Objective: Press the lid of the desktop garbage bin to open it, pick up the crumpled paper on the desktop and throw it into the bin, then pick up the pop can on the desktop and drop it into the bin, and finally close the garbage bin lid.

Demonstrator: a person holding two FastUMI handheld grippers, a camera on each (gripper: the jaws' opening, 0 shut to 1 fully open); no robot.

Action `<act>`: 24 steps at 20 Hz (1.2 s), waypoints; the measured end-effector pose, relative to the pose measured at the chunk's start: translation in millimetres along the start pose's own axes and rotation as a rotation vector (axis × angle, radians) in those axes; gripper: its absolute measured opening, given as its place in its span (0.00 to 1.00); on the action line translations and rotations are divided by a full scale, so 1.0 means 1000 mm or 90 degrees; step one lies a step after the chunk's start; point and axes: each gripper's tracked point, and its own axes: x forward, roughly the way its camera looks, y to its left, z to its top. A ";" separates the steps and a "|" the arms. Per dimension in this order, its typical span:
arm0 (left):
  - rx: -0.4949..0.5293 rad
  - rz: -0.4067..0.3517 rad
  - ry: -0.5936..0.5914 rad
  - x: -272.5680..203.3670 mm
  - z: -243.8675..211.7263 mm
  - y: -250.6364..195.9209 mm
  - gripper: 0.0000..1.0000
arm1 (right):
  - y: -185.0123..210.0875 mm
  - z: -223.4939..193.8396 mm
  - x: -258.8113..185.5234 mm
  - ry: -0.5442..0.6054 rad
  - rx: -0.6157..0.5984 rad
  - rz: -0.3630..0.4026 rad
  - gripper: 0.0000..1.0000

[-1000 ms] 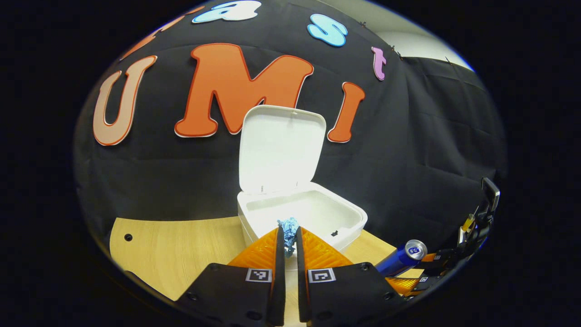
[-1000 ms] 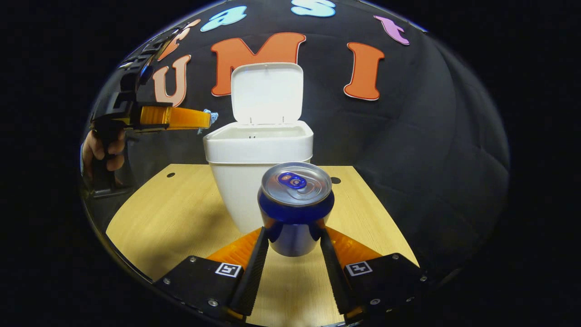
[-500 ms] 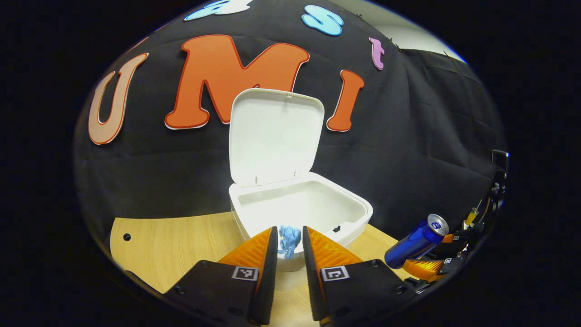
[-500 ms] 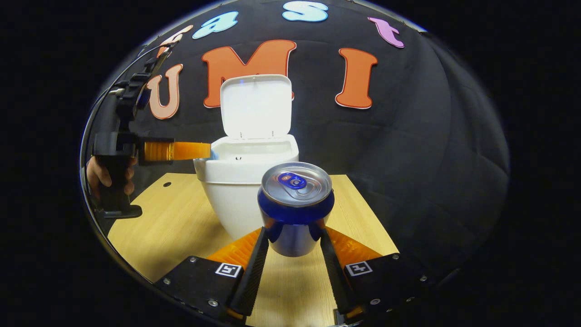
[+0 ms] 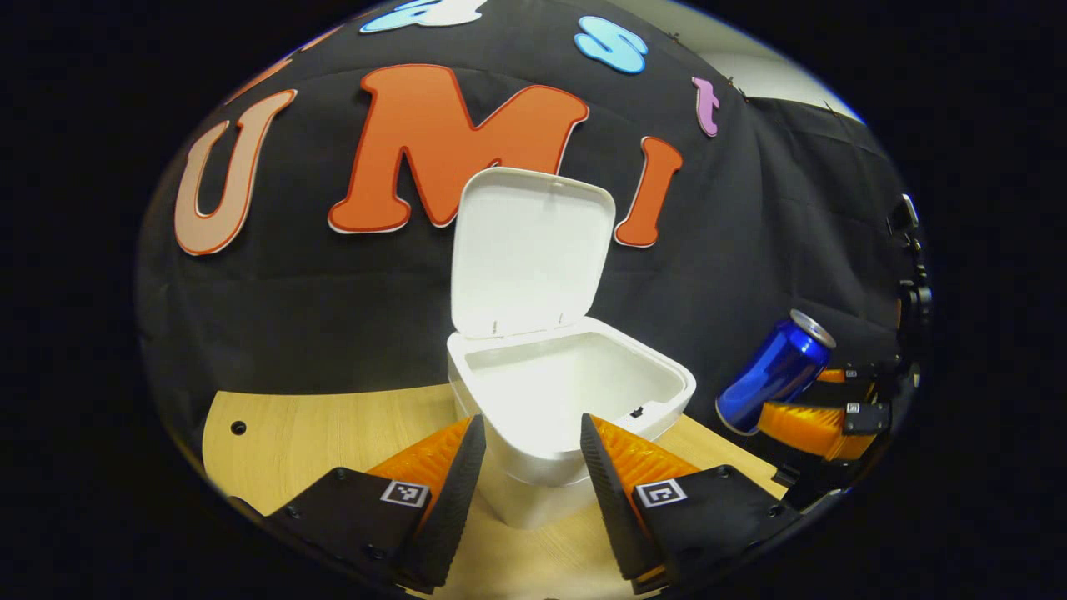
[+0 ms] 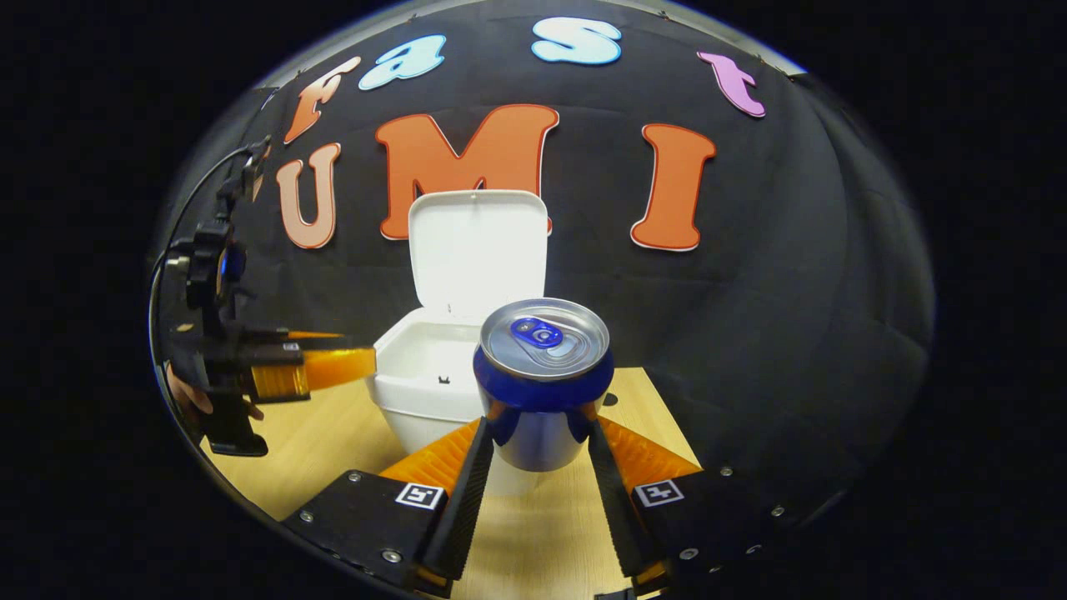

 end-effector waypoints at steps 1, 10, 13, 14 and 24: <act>-0.007 0.007 0.002 -0.002 -0.003 0.007 0.83 | 0.000 0.008 0.002 -0.008 -0.006 0.001 0.69; -0.029 0.084 0.002 -0.039 -0.012 0.062 0.94 | 0.031 0.045 0.034 -0.036 -0.027 0.052 0.69; -0.036 0.106 -0.004 -0.052 -0.012 0.076 0.94 | 0.046 0.051 0.046 -0.040 -0.041 0.072 0.69; -0.037 0.114 -0.006 -0.056 -0.012 0.080 0.94 | 0.050 0.052 0.050 -0.041 -0.045 0.076 0.69; -0.061 0.185 0.001 -0.083 -0.030 0.109 0.94 | 0.047 0.028 0.085 -0.004 -0.064 0.072 0.69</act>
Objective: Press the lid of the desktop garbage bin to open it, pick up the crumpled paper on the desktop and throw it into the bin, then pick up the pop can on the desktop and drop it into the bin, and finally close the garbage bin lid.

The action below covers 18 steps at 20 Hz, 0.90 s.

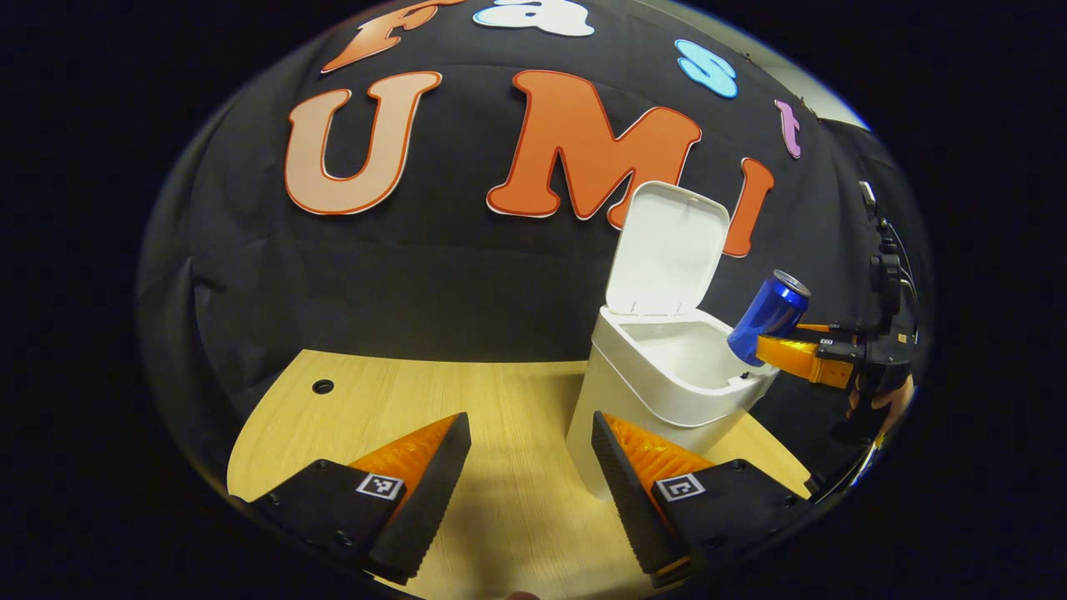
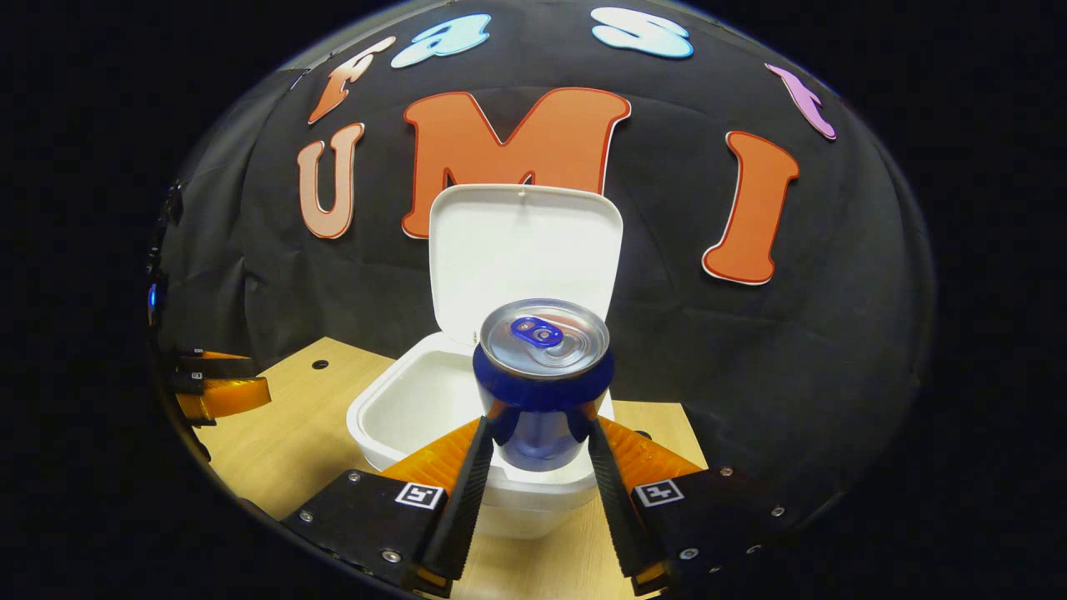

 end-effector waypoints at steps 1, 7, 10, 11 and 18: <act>0.003 0.009 0.000 -0.002 -0.002 0.001 0.94 | 0.000 -0.002 0.001 0.000 -0.003 0.002 0.69; -0.025 0.051 0.017 -0.009 -0.021 -0.004 0.94 | -0.008 -0.018 0.005 0.010 0.009 0.015 0.69; -0.018 0.071 0.014 -0.013 -0.023 -0.010 0.97 | -0.009 -0.019 0.005 0.003 0.016 0.037 0.71; -0.021 0.076 0.013 -0.015 -0.024 -0.012 0.94 | -0.010 -0.019 0.005 0.002 0.018 0.044 0.72; -0.030 0.095 0.024 -0.026 -0.033 -0.014 0.94 | -0.013 -0.019 0.004 -0.016 0.019 0.057 0.76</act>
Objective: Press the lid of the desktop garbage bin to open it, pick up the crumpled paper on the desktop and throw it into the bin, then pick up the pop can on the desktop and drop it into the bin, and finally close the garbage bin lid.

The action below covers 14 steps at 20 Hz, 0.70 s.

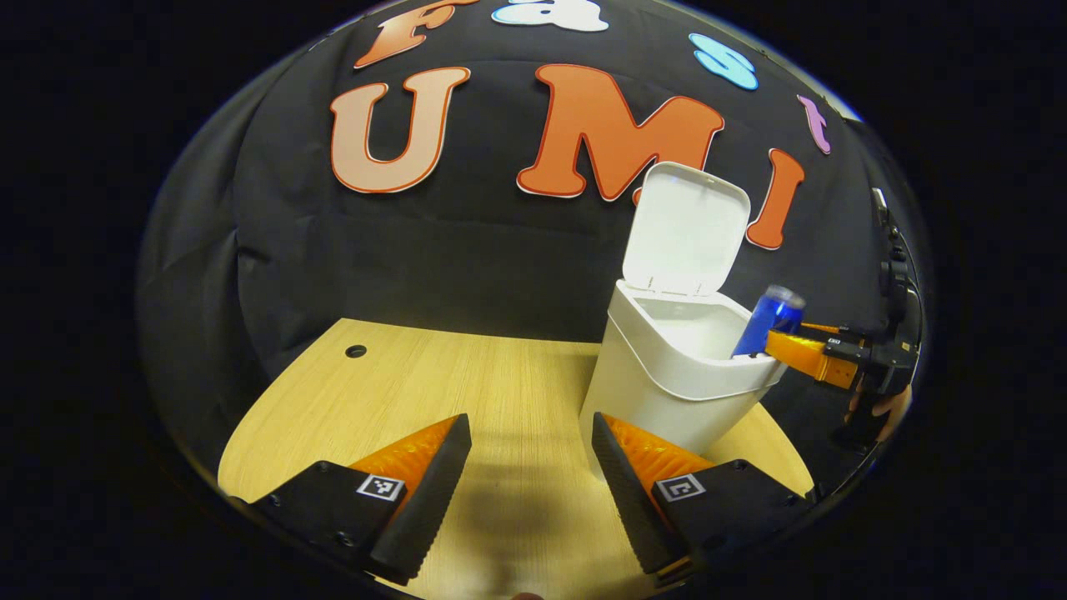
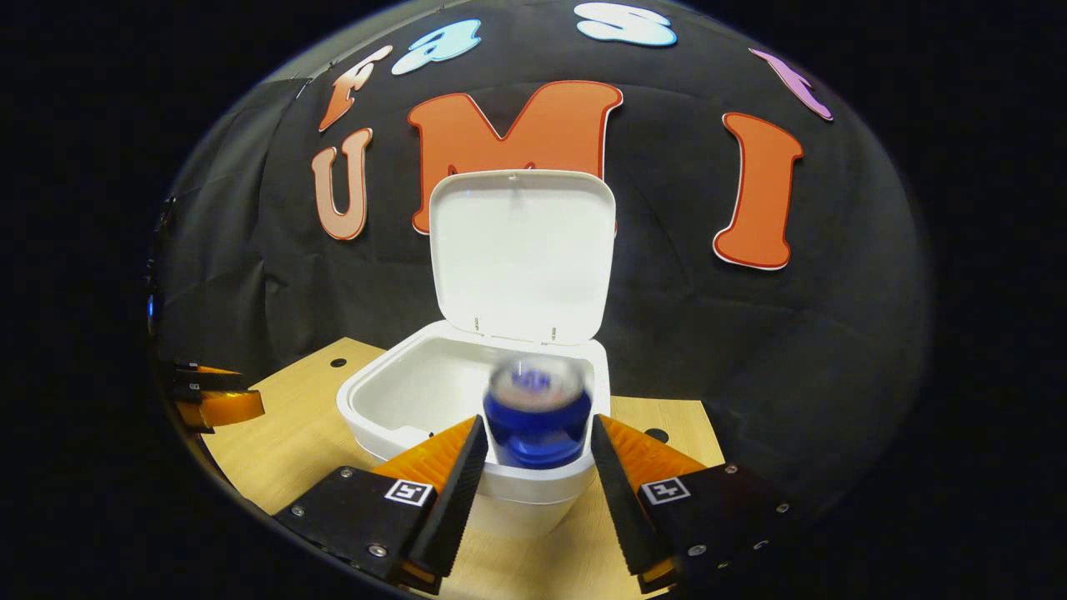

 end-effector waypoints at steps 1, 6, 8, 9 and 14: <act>0.004 0.000 -0.003 0.000 0.000 0.002 0.94 | -0.001 0.000 0.000 0.000 -0.001 -0.006 0.76; -0.002 -0.015 -0.008 0.009 0.002 0.007 0.97 | -0.005 0.014 -0.005 -0.009 -0.020 -0.033 0.77; 0.001 -0.026 -0.005 0.014 0.002 0.006 0.94 | -0.009 0.026 -0.004 -0.020 -0.025 -0.046 0.78; 0.004 -0.031 -0.004 0.014 0.001 0.005 0.94 | -0.008 0.033 -0.003 -0.026 -0.024 -0.046 0.80; -0.002 -0.042 -0.010 0.015 0.002 0.014 0.94 | -0.011 0.073 0.005 -0.062 -0.043 -0.067 0.89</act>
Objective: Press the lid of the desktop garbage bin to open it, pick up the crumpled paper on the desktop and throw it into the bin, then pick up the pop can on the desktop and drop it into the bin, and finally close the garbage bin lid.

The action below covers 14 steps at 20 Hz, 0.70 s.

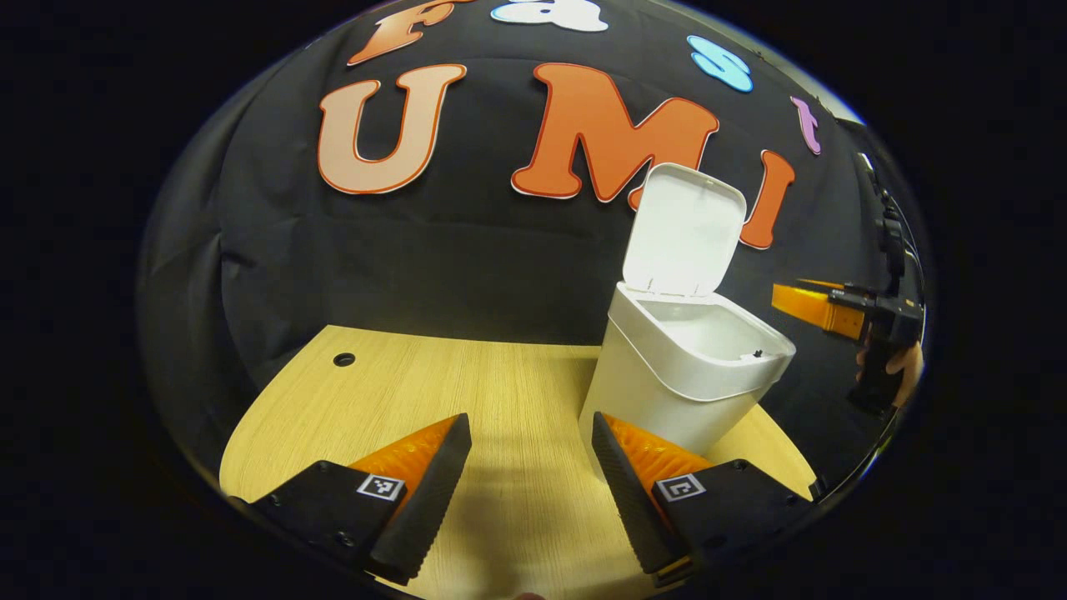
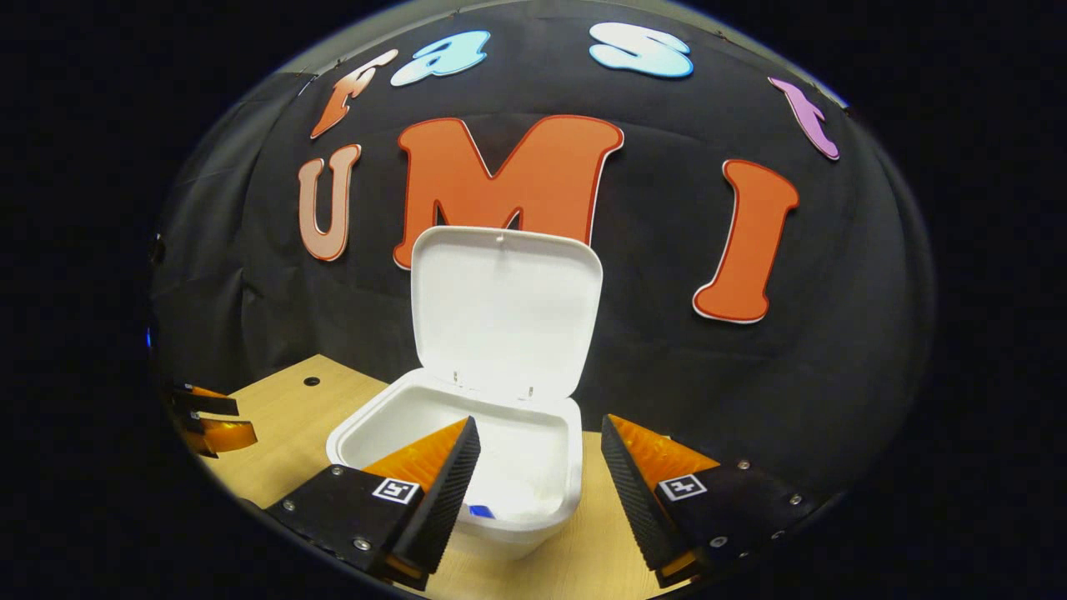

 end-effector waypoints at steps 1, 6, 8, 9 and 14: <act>-0.003 0.004 -0.001 0.000 -0.001 0.004 0.94 | 0.000 0.009 0.003 -0.008 -0.004 -0.003 0.89; 0.005 0.026 -0.025 -0.006 0.007 0.026 0.94 | 0.007 0.044 0.019 -0.034 -0.021 -0.002 0.88; 0.016 0.038 -0.034 -0.008 0.011 0.037 0.94 | 0.009 0.062 0.026 -0.053 -0.029 -0.005 0.89; 0.019 0.042 -0.038 -0.009 0.012 0.041 0.95 | 0.011 0.072 0.029 -0.062 -0.030 -0.006 0.88; 0.007 0.059 -0.046 -0.013 0.012 0.060 0.98 | 0.019 0.115 0.044 -0.103 -0.018 -0.007 0.88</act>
